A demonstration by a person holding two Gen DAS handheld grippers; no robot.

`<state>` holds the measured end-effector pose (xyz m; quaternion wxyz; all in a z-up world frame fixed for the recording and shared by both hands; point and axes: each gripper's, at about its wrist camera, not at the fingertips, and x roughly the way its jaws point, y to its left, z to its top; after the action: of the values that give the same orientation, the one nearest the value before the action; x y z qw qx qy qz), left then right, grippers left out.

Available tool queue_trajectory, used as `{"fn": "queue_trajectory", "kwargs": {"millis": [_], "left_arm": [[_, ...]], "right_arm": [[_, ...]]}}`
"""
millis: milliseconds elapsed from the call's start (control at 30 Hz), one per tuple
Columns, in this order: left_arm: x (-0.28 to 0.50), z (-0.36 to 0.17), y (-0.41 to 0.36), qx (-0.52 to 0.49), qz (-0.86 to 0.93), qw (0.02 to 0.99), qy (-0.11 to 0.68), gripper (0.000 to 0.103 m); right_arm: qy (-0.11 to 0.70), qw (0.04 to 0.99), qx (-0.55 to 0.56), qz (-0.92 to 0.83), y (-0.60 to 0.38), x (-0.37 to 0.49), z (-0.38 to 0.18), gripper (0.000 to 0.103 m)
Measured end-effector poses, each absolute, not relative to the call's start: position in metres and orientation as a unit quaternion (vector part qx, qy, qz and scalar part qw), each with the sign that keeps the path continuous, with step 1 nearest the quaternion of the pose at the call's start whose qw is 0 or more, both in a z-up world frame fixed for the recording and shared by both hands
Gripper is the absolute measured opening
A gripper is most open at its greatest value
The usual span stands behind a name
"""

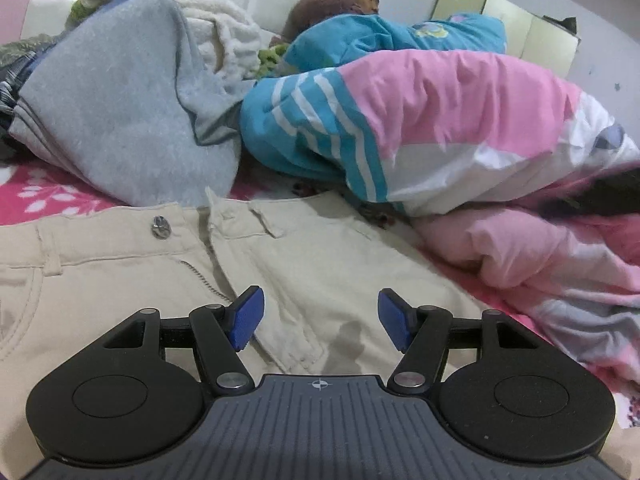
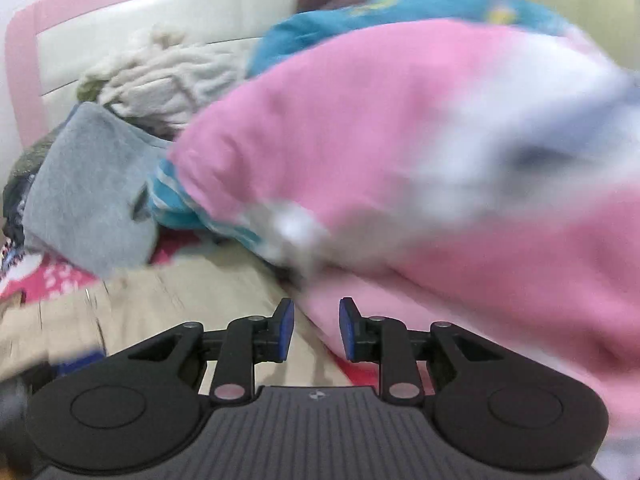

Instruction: Fold clothes

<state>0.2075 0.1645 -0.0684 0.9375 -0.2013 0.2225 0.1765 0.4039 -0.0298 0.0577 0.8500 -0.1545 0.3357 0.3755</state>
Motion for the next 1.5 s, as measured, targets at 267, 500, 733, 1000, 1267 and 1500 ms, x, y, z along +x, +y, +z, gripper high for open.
{"fn": "queue_trajectory", "kwargs": {"millis": [267,500,733,1000,1267,1500], "left_arm": [[0.218,-0.079,0.148,-0.171,0.174,0.938,0.245,0.064],[0.224,-0.084,0.15,-0.165,0.184,0.936,0.252,0.064],[0.226,-0.086,0.148,-0.158,0.189,0.936,0.253,0.064],[0.227,-0.085,0.147,-0.154,0.192,0.935,0.254,0.064],[0.22,-0.073,0.146,-0.162,0.191,0.941,0.227,0.064],[0.213,-0.061,0.12,-0.139,0.098,0.96,0.224,0.065]], "right_arm": [[0.42,0.844,-0.142,0.3,-0.123,0.402,-0.002,0.029],[0.417,0.843,-0.103,0.323,-0.093,0.429,-0.039,0.041],[0.405,0.839,-0.154,0.33,-0.077,0.421,-0.044,0.0],[0.362,0.862,-0.203,0.29,-0.061,0.415,-0.057,0.001],[0.323,0.919,-0.096,0.204,-0.144,0.4,0.025,0.007],[0.334,0.935,0.005,0.122,-0.288,0.34,0.057,0.026]]}}
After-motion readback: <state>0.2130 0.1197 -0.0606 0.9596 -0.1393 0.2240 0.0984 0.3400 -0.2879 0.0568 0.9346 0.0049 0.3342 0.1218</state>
